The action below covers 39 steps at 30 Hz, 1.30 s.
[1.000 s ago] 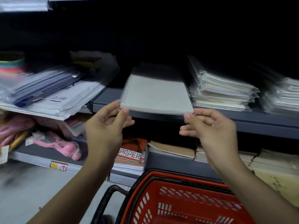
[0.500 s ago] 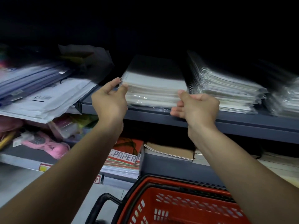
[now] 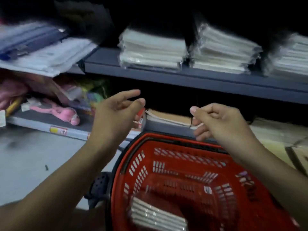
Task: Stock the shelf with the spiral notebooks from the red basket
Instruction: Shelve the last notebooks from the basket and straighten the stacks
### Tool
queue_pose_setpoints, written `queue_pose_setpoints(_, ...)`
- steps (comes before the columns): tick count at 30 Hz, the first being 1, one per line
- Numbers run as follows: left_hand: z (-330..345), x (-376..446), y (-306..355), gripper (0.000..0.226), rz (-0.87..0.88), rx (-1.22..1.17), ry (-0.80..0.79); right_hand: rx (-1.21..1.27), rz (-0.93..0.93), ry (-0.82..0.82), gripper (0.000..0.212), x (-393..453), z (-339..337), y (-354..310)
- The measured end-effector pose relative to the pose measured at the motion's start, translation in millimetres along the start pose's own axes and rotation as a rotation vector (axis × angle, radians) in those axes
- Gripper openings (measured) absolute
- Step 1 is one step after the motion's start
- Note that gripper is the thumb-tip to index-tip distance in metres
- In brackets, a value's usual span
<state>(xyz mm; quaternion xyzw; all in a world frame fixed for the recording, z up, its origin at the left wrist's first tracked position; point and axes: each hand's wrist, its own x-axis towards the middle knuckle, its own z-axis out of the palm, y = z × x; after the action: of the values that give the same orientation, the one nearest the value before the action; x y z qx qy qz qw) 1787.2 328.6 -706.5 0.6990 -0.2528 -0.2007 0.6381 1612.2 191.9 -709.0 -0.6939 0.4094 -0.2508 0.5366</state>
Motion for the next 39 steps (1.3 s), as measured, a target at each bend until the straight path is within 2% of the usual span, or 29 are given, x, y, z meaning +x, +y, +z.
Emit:
queue_pose_setpoints(5, 16, -54, -76, 0.020, -0.334, 0.155, -0.166, -0.199, 0.383, -0.277, 0.029, -64, -3, 84)
queue_pose_setpoints(9, 35, -72, -126, 0.024, -0.444, 0.342, -0.270, -0.269, 0.601, -0.394, 0.028, -79, 21, 140)
queue_pose_setpoints(13, 52, -75, -149, 0.033, -0.460, 0.560, -0.430, -0.306, 0.706, -0.456, 0.045, -80, 41, 175)
queue_pose_setpoints(16, 47, -72, -159, 0.023, -0.485, 0.714, -0.527, -0.276, 0.827, -0.490, 0.068, -82, 43, 191)
queue_pose_setpoints(18, 39, -71, -167, 0.019, -0.497, 0.805, -0.597, -0.252, 0.848, -0.513, 0.063, -82, 43, 198)
queue_pose_setpoints(20, 31, -71, -172, 0.018, -0.520, 0.900, -0.672, -0.268, 0.837, -0.519, 0.050, -85, 46, 209)
queue_pose_setpoints(24, 19, -75, -182, 0.018, -0.549, 1.003, -0.795, -0.345, 0.821, -0.553, 0.051, -90, 50, 221)
queue_pose_setpoints(29, 19, -78, -185, 0.015, -0.556, 0.990, -0.739, -0.365, 0.863, -0.528, 0.053, -92, 49, 220)
queue_pose_setpoints(34, 20, -95, -169, 0.022, -0.516, 0.948, -0.626, -0.295, 0.870, -0.441, 0.028, -106, 47, 210)
queue_pose_setpoints(37, 17, -113, -155, 0.026, -0.420, 0.983, -0.541, -0.187, 0.922, -0.380, 0.027, -116, 40, 197)
queue_pose_setpoints(39, 13, -127, -146, 0.028, -0.406, 0.903, -0.475, -0.124, 0.947, -0.334, 0.022, -123, 35, 188)
